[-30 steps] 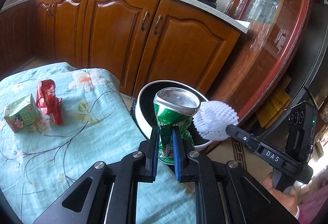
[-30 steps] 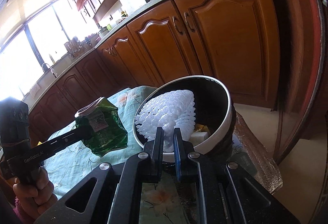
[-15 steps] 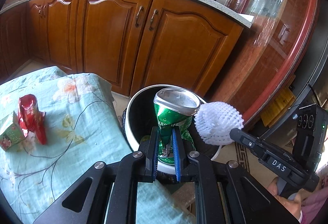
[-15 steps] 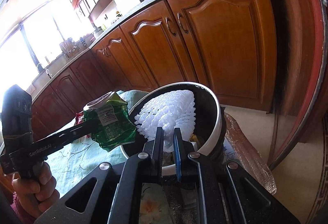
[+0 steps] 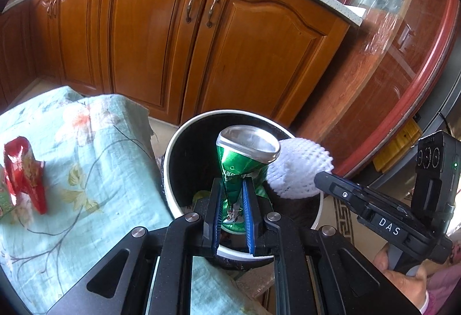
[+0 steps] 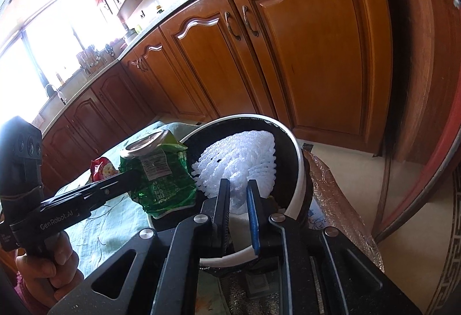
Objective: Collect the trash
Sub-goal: 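Open both tools to drop the can and mesh net into the bin, then return both open tools to the green carton and red wrapper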
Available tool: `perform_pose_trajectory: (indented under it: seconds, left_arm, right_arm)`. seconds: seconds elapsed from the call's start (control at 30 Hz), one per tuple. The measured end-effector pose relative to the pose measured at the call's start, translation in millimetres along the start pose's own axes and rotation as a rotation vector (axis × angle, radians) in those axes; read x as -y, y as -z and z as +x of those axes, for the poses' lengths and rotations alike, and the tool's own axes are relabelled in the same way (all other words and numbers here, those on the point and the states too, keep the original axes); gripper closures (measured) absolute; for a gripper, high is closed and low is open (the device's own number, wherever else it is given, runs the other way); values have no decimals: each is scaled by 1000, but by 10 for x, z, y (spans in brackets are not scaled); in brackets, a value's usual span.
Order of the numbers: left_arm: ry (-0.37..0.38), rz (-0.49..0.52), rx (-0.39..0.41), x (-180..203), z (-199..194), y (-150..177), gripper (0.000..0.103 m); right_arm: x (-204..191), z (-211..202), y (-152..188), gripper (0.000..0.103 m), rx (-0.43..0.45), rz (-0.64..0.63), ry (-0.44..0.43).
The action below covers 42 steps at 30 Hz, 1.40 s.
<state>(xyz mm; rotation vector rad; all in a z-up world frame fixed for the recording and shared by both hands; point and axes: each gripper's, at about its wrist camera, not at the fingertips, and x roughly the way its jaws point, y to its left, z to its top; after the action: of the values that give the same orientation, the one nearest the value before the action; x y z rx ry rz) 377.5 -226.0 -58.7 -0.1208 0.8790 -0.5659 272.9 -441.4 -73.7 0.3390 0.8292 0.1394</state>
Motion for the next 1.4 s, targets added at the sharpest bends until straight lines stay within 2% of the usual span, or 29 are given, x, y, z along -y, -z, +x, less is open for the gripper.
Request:
perform_pose_trajectory:
  seconds: [0.1, 0.13, 0.3, 0.33, 0.47, 0.63, 0.77, 1.17, 1.4]
  left_arm:
    - [5, -27, 5, -33, 8, -9, 71]
    - [5, -31, 13, -44, -8, -1, 65]
    - [2, -58, 29, -142, -132, 129, 56]
    - [-2, -67, 33, -178, -174, 174, 52]
    - [-16, -92, 50, -305, -380, 364, 50]
    - [-54, -115, 73, -458, -677, 626, 46]
    - [-98, -140, 84, -633, -920, 842, 41]
    - [-237, -245, 113, -1302, -1620, 1337, 39]
    - [-292, -273, 116, -1624, -1870, 1436, 38]
  right_arm:
    - [9, -3, -2, 41, 14, 3, -2]
    - [15, -27, 13, 37, 24, 4, -3]
    - [38, -108, 83, 33, 44, 34, -12]
    - [21, -124, 95, 31, 47, 37, -15]
    - [-38, -178, 165, 25, 57, 41, -33]
    - [-249, -260, 278, 18, 79, 17, -55]
    - [-487, -291, 365, 17, 95, -28, -68]
    - [-1215, -39, 644, 10, 20, -101, -157]
    - [-1594, 206, 792, 10, -42, -145, -200]
